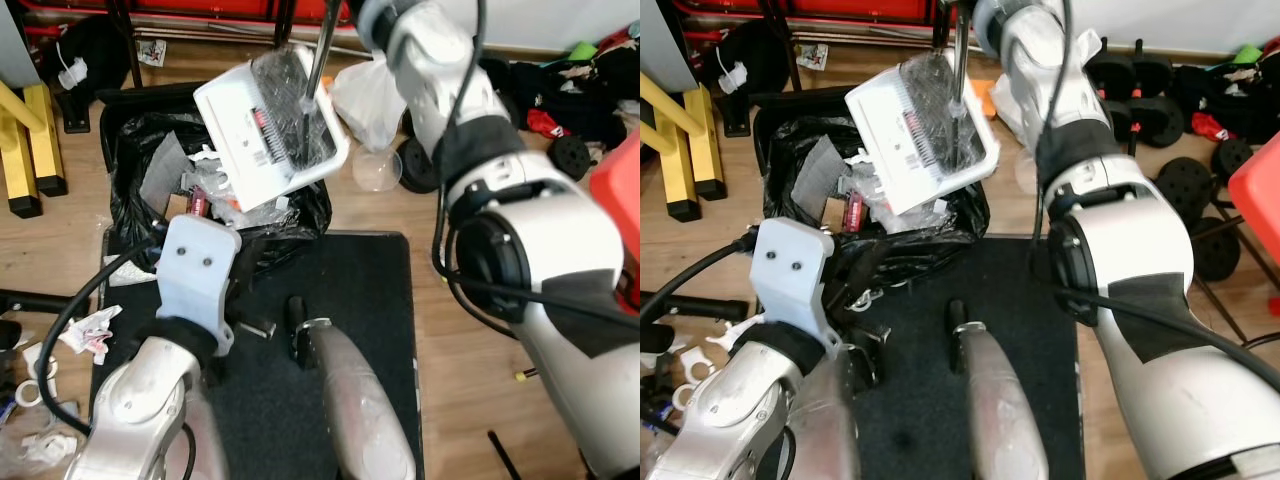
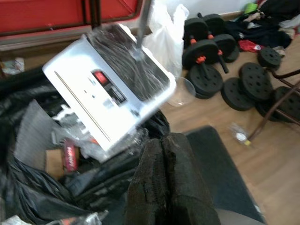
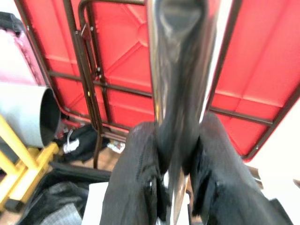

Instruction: Sweep floor

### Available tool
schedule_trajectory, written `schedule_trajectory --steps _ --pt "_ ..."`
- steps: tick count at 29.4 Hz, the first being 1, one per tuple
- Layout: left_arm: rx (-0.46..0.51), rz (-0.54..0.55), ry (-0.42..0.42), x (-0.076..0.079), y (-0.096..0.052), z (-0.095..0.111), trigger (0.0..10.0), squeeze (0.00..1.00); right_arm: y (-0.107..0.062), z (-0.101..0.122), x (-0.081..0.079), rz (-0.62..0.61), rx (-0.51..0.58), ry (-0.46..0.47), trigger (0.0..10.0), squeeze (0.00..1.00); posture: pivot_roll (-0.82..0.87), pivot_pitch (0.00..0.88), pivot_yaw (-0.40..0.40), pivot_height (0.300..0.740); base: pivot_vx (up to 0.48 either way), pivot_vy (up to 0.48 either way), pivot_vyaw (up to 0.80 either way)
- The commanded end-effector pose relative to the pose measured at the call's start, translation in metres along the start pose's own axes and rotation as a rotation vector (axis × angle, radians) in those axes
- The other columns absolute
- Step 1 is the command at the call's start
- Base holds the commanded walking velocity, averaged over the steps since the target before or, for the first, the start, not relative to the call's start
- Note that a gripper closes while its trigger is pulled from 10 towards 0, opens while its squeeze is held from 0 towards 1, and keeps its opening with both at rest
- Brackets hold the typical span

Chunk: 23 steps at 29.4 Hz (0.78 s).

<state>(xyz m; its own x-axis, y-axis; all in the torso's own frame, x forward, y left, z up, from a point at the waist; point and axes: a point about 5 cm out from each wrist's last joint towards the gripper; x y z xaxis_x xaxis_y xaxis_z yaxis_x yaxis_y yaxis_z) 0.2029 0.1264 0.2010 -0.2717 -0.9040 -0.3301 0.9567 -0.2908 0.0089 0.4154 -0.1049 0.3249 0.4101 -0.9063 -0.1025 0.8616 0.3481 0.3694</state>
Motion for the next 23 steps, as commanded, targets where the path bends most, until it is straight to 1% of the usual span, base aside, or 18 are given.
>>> schedule_trajectory --steps 1,2,3,5,6,7,8,9,10,13,14,16,17,19,20,22,23 --pt "-0.019 0.055 0.007 -0.002 0.003 -0.006 10.0 0.0 -0.004 0.024 0.004 0.014 0.118 0.037 10.0 0.0 -0.12 0.375 -0.233 0.74 0.0 0.0 0.0" --pt "-0.023 0.071 0.003 -0.005 0.006 -0.008 10.0 0.0 -0.014 0.019 0.006 0.011 0.12 0.064 10.0 0.0 -0.12 0.356 -0.222 0.74 0.0 0.0 0.0" --pt "-0.023 0.071 0.003 -0.005 0.006 -0.008 10.0 0.0 -0.014 0.019 0.006 0.011 0.12 0.064 10.0 0.0 -0.12 0.356 -0.222 0.74 0.0 0.0 0.0" --pt "-0.045 0.103 0.031 -0.012 0.012 -0.014 10.0 0.0 -0.038 0.009 0.009 -0.014 0.113 0.1 10.0 0.0 -0.13 0.325 -0.211 0.74 0.0 0.0 0.0" --pt "-0.054 0.111 0.045 -0.014 0.014 -0.017 10.0 0.0 -0.046 0.006 0.008 -0.022 0.108 0.11 10.0 0.0 -0.13 0.325 -0.211 0.74 0.0 0.0 0.0" --pt "-0.054 0.111 0.045 -0.014 0.014 -0.017 10.0 0.0 -0.046 0.006 0.008 -0.022 0.108 0.11 10.0 0.0 -0.13 0.325 -0.211 0.74 0.0 0.0 0.0" --pt "-0.057 0.116 0.05 -0.017 0.018 -0.019 10.0 0.0 -0.054 0.001 0.007 -0.027 0.104 0.124 10.0 0.0 -0.14 0.299 -0.201 0.74 0.0 0.0 0.0" --pt "-0.056 0.117 0.047 -0.02 0.022 -0.024 10.0 0.0 -0.067 -0.009 -0.001 -0.026 0.09 0.151 10.0 0.0 -0.14 0.268 -0.19 0.74 0.0 0.0 0.0" --pt "-0.057 0.115 0.046 -0.021 0.023 -0.025 10.0 0.0 -0.072 -0.013 -0.004 -0.025 0.084 0.159 10.0 0.0 -0.14 0.268 -0.19 0.74 0.0 0.0 0.0" --pt "-0.057 0.115 0.046 -0.021 0.023 -0.025 10.0 0.0 -0.072 -0.013 -0.004 -0.025 0.084 0.159 10.0 0.0 -0.14 0.268 -0.19 0.74 0.0 0.0 0.0" --pt "-0.057 0.118 0.064 -0.022 0.025 -0.026 10.0 0.0 -0.079 -0.02 -0.009 -0.021 0.068 0.167 10.0 0.0 -0.14 0.243 -0.182 0.74 0.48 0.0 0.0" --pt "-0.057 0.118 0.064 -0.022 0.025 -0.026 10.0 0.0 -0.079 -0.02 -0.009 -0.021 0.068 0.167 10.0 0.0 -0.14 0.243 -0.182 0.74 0.48 0.0 0.0" --pt "-0.034 0.12 0.049 -0.023 0.028 -0.025 10.0 0.0 -0.087 -0.029 -0.014 -0.015 0.042 0.167 10.0 0.0 -0.13 0.218 -0.176 0.74 0.315 0.0 0.0" --pt "-0.034 0.12 0.049 -0.023 0.028 -0.025 10.0 0.0 -0.087 -0.029 -0.014 -0.015 0.042 0.167 10.0 0.0 -0.13 0.218 -0.176 0.74 0.315 0.0 0.0" --pt "-0.028 0.119 0.034 -0.024 0.033 -0.027 10.0 0.0 -0.094 -0.036 -0.017 -0.011 0.017 0.171 10.0 0.0 -0.13 0.196 -0.17 0.74 0.0 0.0 0.0" --pt "-0.028 0.119 0.034 -0.024 0.033 -0.027 10.0 0.0 -0.094 -0.036 -0.017 -0.011 0.017 0.171 10.0 0.0 -0.13 0.196 -0.17 0.74 0.0 0.0 0.0" --pt "-0.023 0.125 0.032 -0.026 0.036 -0.029 10.0 0.0 -0.103 -0.043 -0.017 -0.017 -0.009 0.173 10.0 0.0 -0.13 0.168 -0.154 0.74 0.0 0.0 0.0"
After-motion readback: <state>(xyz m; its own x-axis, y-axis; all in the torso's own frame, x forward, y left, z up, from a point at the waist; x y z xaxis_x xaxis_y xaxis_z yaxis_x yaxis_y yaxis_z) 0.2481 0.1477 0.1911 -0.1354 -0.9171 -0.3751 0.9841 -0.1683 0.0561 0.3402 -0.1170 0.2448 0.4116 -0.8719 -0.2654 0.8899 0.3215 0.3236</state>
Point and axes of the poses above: a point about 5 cm out from each wrist's last joint towards the gripper, its own y axis pointing out of the wrist towards the gripper, its own z axis along the axis of the wrist's last joint, x = y × z, and after that the axes turned 9 degrees about y, right-handed
